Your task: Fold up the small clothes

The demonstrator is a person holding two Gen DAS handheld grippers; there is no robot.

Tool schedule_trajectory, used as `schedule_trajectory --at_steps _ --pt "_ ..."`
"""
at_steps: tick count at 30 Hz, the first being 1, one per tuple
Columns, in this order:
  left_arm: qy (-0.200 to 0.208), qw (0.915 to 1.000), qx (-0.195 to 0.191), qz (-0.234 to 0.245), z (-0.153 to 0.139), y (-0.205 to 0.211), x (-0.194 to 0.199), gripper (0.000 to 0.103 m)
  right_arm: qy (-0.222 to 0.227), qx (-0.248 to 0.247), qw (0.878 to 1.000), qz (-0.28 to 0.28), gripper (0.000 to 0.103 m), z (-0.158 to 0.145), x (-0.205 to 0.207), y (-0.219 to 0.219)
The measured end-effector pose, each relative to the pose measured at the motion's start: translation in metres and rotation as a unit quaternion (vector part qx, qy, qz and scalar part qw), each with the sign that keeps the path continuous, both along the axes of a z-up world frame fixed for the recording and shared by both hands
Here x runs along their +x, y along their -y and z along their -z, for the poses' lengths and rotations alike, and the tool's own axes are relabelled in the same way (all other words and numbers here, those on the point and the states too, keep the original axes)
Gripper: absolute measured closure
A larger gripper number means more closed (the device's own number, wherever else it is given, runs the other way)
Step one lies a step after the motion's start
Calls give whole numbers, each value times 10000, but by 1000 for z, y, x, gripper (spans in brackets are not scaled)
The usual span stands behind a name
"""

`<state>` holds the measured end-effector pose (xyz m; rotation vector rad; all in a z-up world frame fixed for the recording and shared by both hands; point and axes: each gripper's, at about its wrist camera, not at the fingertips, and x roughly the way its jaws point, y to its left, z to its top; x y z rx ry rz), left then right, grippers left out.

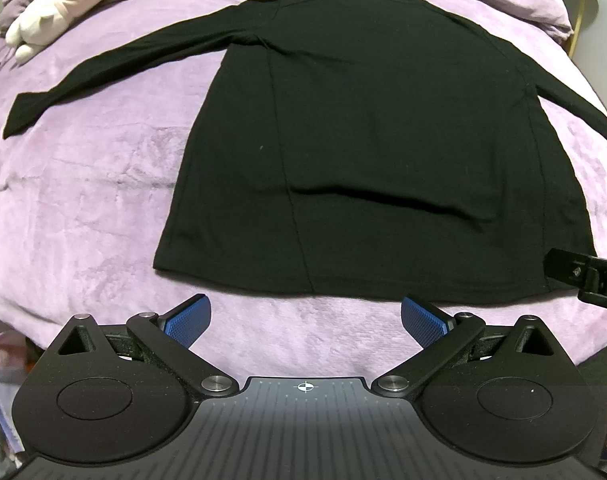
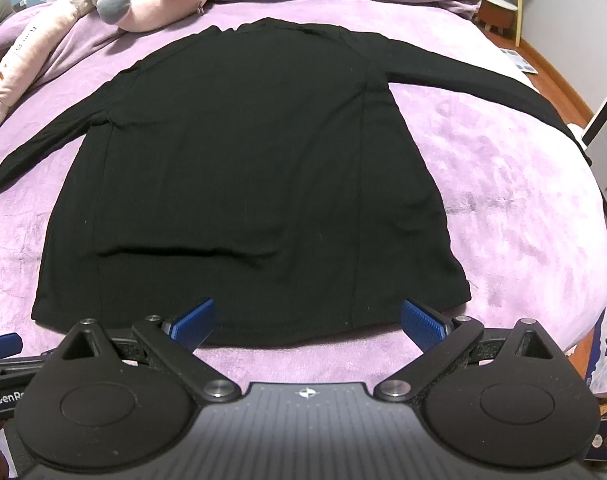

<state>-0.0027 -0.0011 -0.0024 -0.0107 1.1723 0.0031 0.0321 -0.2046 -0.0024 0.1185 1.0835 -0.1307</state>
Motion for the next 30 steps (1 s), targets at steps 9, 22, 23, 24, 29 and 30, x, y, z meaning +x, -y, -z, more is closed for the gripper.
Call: schedule_trajectory --at_steps 9,22,23,24,29,30 --pt "11 10000 -68 -39 -1 -1 0 0 -13 40 10000 1 4 1 -1 1" --pt "-1 10000 67 -31 0 0 2 0 -4 127 9999 26 4 2 -2 3" --pt "23 10000 57 -39 0 0 2 0 -1 148 9999 24 4 2 -2 3" --pt "47 10000 28 -43 0 0 2 0 -1 160 9999 29 4 2 -2 4" --pt "104 9999 39 -40 0 0 2 0 -19 212 9998 48 4 4 -2 5" --pt "97 9999 23 -39 1 0 2 0 -27 220 9997 55 4 4 -2 5"
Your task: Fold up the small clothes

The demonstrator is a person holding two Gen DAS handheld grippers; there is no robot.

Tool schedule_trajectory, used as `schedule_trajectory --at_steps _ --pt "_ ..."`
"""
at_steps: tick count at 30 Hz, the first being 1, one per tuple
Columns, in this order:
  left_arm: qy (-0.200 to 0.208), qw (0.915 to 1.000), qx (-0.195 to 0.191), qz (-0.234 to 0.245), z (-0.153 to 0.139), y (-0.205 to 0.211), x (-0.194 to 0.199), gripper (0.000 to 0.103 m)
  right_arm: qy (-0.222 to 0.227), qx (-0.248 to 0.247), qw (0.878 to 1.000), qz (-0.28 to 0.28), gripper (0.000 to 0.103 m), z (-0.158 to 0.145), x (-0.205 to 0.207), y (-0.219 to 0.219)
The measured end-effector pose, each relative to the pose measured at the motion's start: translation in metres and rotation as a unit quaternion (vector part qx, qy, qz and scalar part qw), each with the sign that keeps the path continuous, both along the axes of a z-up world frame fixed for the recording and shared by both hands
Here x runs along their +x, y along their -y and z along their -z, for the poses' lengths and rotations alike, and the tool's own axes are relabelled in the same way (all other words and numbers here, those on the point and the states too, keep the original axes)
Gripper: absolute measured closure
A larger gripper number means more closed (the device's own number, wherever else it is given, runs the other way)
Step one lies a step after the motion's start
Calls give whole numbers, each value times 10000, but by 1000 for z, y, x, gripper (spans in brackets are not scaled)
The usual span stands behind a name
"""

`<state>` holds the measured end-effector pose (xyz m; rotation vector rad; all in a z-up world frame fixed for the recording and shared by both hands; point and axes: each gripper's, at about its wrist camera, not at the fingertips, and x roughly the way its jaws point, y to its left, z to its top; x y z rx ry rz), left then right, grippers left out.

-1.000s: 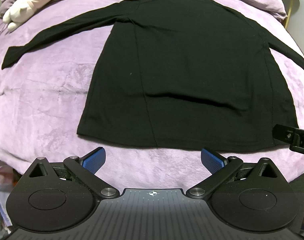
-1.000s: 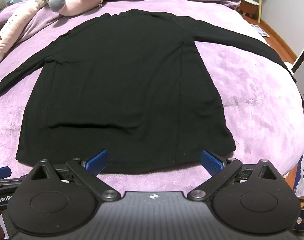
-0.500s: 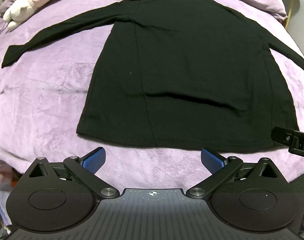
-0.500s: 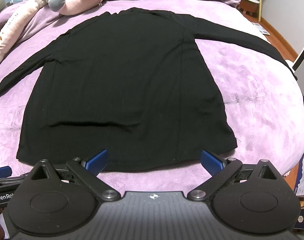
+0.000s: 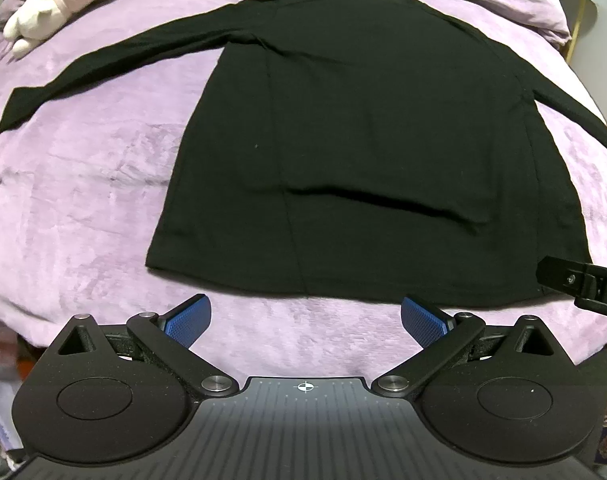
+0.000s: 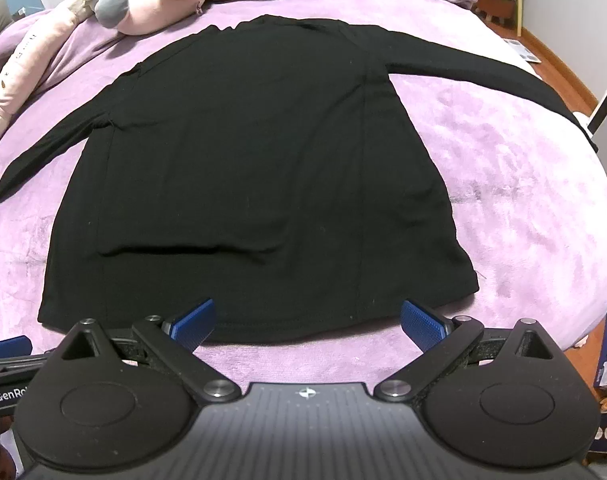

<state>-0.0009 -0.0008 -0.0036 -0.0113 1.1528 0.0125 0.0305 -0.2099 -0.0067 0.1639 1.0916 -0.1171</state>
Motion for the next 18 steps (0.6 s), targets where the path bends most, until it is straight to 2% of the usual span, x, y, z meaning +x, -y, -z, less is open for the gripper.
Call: schedule_trajectory --at_steps 4,14,16,18 --pt "-193 9997 -176 4 4 0 3 0 -40 79 10000 19 4 3 1 3" --pt "-187 9997 -171 60 12 7 14 0 -93 395 9992 -4 4 17 9 15" --pt "-134 9996 -231 104 12 9 18 0 137 721 9973 -101 4 18 10 25" --pt "94 9990 -406 184 9 10 24 0 770 1160 9901 -181 4 14 8 42"
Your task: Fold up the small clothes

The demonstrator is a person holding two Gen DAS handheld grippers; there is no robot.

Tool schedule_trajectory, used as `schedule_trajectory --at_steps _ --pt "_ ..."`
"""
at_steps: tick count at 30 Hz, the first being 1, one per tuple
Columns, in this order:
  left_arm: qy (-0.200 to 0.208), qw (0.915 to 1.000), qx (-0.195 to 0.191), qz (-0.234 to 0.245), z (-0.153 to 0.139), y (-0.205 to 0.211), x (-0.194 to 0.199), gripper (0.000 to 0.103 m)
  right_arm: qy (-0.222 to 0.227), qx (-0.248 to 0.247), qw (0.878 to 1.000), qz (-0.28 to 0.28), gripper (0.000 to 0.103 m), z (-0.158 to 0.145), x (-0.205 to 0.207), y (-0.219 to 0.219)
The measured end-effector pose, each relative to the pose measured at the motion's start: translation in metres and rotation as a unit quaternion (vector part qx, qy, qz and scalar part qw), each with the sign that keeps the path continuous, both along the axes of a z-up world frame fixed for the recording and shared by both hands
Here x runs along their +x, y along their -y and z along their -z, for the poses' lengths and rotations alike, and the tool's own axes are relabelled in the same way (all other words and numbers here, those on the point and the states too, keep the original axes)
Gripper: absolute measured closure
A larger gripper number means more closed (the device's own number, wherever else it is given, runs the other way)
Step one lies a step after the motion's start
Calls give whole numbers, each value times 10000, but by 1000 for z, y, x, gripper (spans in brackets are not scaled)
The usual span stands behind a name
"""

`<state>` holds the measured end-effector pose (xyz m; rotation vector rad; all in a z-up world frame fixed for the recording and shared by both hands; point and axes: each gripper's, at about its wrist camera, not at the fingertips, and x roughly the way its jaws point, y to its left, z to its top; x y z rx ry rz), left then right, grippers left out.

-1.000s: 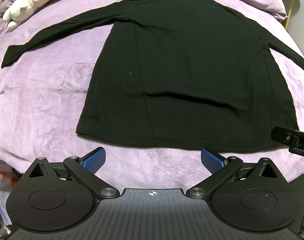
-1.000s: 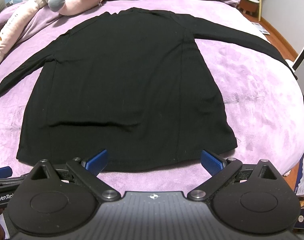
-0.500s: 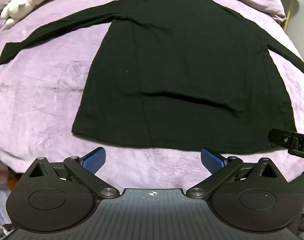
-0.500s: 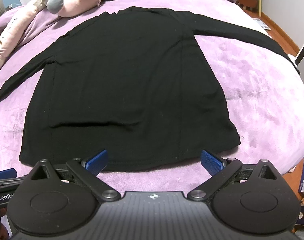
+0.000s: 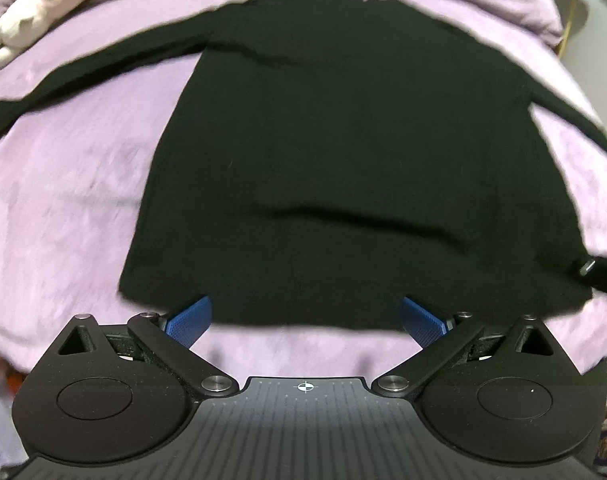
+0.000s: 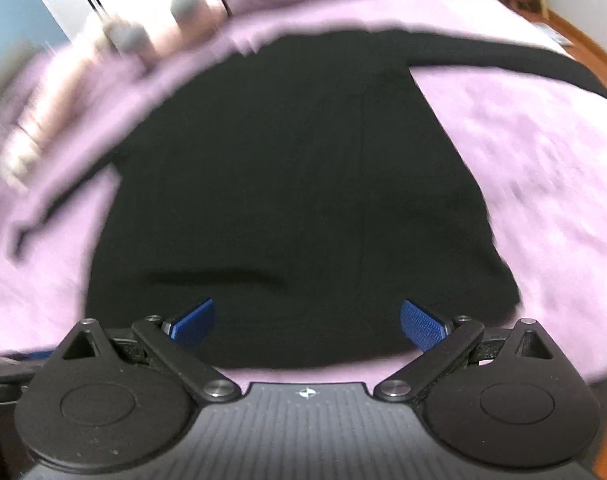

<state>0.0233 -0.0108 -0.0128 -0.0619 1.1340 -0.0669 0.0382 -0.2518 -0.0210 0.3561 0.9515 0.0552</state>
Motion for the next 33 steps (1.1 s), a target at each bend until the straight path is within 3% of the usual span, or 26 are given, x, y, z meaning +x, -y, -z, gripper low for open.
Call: schedule_trajectory --at_steps 3,4,8,10,13,14,15,17,21,23,25,27,29,31,33 --pt "590 9970 -488 137 -3 -2 9 0 1458 371 9885 125 4 -7 -6 40" --pt "733 9954 -588 182 -3 -2 14 0 1646 453 9851 205 4 -7 -2 55" --pt "785 9948 -612 207 8 10 45 0 1697 1067 9741 1044 4 -1 31 145" --pt "720 9958 -544 122 19 16 61 0 1876 1433 9536 1868 4 12 42 202" --pt "904 9939 -628 42 17 29 81 0 1938 2207 8988 3253 7 48 53 290" --pt "898 9930 -763 34 13 29 84 0 1862 2531 8732 3725 19 64 56 318" --pt "879 9929 -803 37 13 30 89 0 1822 2747 8553 3997 28 77 59 337" --pt "875 9930 -794 48 15 35 96 0 1626 2890 8339 4411 61 97 67 365" --pt "843 9940 -701 62 23 42 114 0 1740 2828 8185 4688 80 113 88 389" --pt "806 9943 -694 47 26 43 120 1 1683 2782 8103 4875 95 117 99 394" --pt "786 9941 -740 47 27 42 125 3 1691 2820 8033 4966 99 123 103 398" --pt "806 9934 -806 83 26 40 130 5 1734 2359 8247 4839 99 109 116 391" --pt "890 9923 -856 85 23 37 136 5 2047 1511 8743 4134 100 69 139 365" --pt "1006 9899 -993 45 18 32 144 5 2481 731 9258 2756 100 24 163 306" --pt "1089 9862 -1249 -27 13 27 154 5 2791 275 9505 1335 99 -4 178 240"
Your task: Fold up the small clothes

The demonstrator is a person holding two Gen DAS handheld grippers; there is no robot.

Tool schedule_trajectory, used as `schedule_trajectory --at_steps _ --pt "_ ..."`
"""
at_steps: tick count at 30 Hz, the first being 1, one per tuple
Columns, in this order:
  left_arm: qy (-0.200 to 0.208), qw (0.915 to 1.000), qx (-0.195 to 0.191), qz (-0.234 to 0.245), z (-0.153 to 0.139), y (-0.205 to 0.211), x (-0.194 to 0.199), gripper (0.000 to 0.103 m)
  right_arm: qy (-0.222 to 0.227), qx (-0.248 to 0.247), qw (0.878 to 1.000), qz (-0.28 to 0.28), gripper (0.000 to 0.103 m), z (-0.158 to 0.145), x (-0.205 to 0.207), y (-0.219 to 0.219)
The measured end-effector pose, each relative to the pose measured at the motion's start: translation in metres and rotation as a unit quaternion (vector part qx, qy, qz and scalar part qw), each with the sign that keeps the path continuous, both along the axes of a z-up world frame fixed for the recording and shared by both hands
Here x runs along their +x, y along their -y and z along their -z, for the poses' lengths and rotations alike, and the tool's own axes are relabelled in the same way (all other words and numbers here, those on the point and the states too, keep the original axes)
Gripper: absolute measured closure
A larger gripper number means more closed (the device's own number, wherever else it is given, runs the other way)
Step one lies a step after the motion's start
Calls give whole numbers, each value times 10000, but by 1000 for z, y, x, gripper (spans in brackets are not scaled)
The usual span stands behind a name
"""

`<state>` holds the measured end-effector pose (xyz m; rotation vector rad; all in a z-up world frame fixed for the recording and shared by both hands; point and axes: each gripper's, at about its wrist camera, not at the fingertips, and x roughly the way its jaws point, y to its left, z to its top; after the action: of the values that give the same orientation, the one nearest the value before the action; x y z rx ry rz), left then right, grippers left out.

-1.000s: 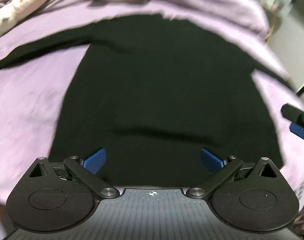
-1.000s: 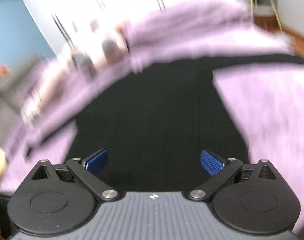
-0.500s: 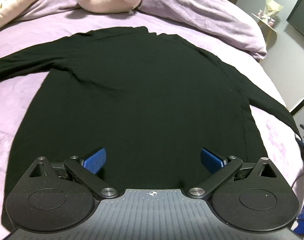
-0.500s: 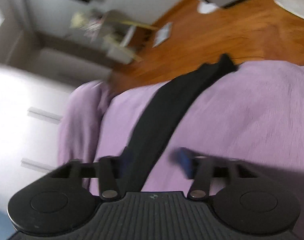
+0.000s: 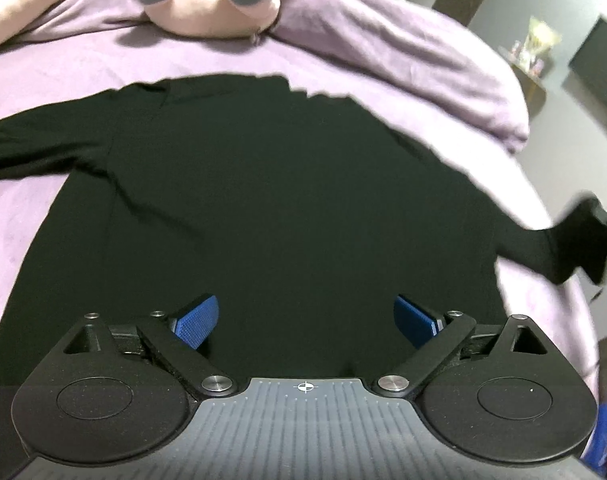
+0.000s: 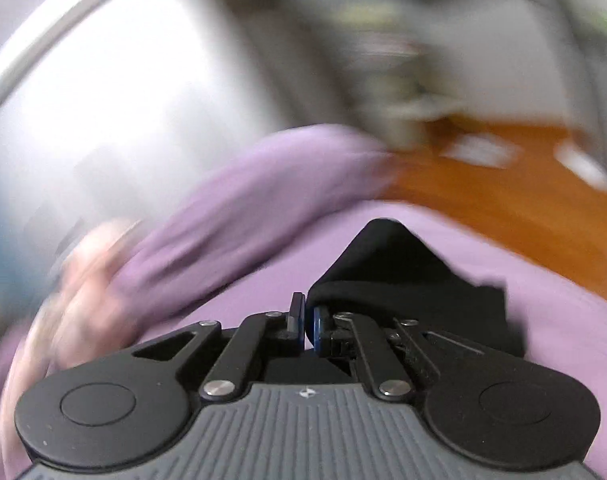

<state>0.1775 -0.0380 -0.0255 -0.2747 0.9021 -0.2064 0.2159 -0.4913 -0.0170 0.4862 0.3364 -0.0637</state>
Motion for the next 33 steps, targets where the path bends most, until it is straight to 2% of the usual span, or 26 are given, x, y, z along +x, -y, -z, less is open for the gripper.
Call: schedule_trajectory --at_steps 1,2,3,4,5,7,11,14,15,17,19,21,22,23,24,25,26,28,29,31,33 --pt "51 9999 -156 -6 -3 -2 5 5 34 -349 9973 -645 97 -8 5 -35" --pt "105 9995 -309 -1 -4 -6 11 5 -40 -665 9895 -1282 86 -11 10 -69" --pt "133 9990 -433 -3 -5 -8 16 5 -186 -799 9799 -1817 75 -9 15 -98" --pt "122 9983 -562 1 -4 -12 22 5 -339 -796 9709 -2234 55 -3 18 -119" --pt "42 9976 -689 -38 -1 -16 29 5 -512 -765 9622 -2562 51 6 19 -135" --pt "-145 9955 -930 -137 6 -23 44 6 -837 -752 9547 -2754 51 23 20 -153" --pt "-287 9910 -1305 -89 21 -20 71 14 -1281 -418 9583 -2520 51 43 15 -148" --pt "-320 9901 -1320 351 29 5 89 24 -1389 -209 9633 -2286 51 48 12 -136" --pt "-286 9898 -1265 586 29 17 92 24 -1411 -134 9657 -2176 51 49 8 -134" --pt "-158 9914 -802 1024 30 48 97 24 -1508 85 9703 -1891 51 56 5 -127" --pt "3 9918 -35 1278 34 76 100 26 -1538 396 9731 -1671 51 63 -4 -112" --pt "142 9905 565 1243 43 95 106 35 -1525 580 9750 -1512 51 70 -11 -101" --pt "151 9907 745 1130 48 101 111 43 -1524 618 9762 -1412 51 72 -14 -97" --pt "173 9916 798 1006 52 103 116 45 -1541 622 9777 -1281 51 74 -16 -93" --pt "233 9930 725 898 53 105 120 45 -1553 606 9795 -1133 52 74 -16 -90" --pt "267 9946 592 808 53 106 123 52 -1564 577 9813 -964 54 76 -19 -86" --pt "280 9956 424 782 54 108 126 72 -1576 543 9826 -825 56 76 -20 -82" --pt "282 9969 313 661 56 108 131 91 -1651 508 9834 -551 59 80 -21 -75" --pt "316 9976 271 549 56 104 132 92 -1695 514 9831 -470 59 82 -21 -73" --pt "326 9991 -172 210 57 84 133 93 -1761 552 9821 -376 60 83 -21 -68" --pt "226 9960 -706 -496 61 52 136 93 -1752 500 9827 -345 60 83 -22 -65"
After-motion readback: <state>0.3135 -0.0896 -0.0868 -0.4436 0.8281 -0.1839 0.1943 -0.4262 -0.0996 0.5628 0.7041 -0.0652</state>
